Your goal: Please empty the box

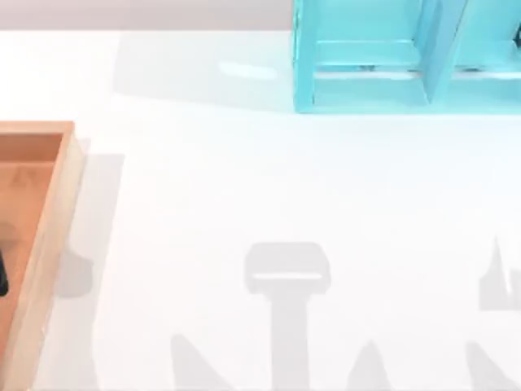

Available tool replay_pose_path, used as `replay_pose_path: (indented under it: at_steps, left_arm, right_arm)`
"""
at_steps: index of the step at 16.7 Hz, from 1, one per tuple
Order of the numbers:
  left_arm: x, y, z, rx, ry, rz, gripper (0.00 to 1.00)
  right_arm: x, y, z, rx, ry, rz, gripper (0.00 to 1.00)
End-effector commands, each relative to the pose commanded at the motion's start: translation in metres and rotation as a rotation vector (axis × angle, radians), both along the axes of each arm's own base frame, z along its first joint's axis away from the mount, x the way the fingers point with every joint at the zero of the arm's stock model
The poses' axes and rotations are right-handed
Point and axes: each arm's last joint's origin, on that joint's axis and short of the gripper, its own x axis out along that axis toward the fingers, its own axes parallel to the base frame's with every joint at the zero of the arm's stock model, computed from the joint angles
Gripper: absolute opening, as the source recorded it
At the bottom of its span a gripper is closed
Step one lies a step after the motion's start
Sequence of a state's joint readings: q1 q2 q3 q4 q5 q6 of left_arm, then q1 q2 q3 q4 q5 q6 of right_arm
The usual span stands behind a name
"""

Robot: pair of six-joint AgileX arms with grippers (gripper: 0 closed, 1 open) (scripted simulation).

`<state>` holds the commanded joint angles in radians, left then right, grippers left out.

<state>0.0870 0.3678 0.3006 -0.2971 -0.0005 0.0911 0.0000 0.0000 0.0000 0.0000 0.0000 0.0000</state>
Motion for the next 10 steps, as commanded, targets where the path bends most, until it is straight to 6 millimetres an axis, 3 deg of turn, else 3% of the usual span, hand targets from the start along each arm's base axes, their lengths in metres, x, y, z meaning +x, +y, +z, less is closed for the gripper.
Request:
replay_pose_path:
  at_steps: [5, 10]
  left_arm:
    - [0.040, 0.020, 0.034, 0.027, 0.432, 0.039, 1.00]
    - [0.090, 0.050, 0.048, -0.005, 0.830, 0.036, 1.00]
  right_arm:
    - [0.000, 0.000, 0.000, 0.000, 0.000, 0.000, 1.00]
    - [0.000, 0.000, 0.000, 0.000, 0.000, 0.000, 1.00]
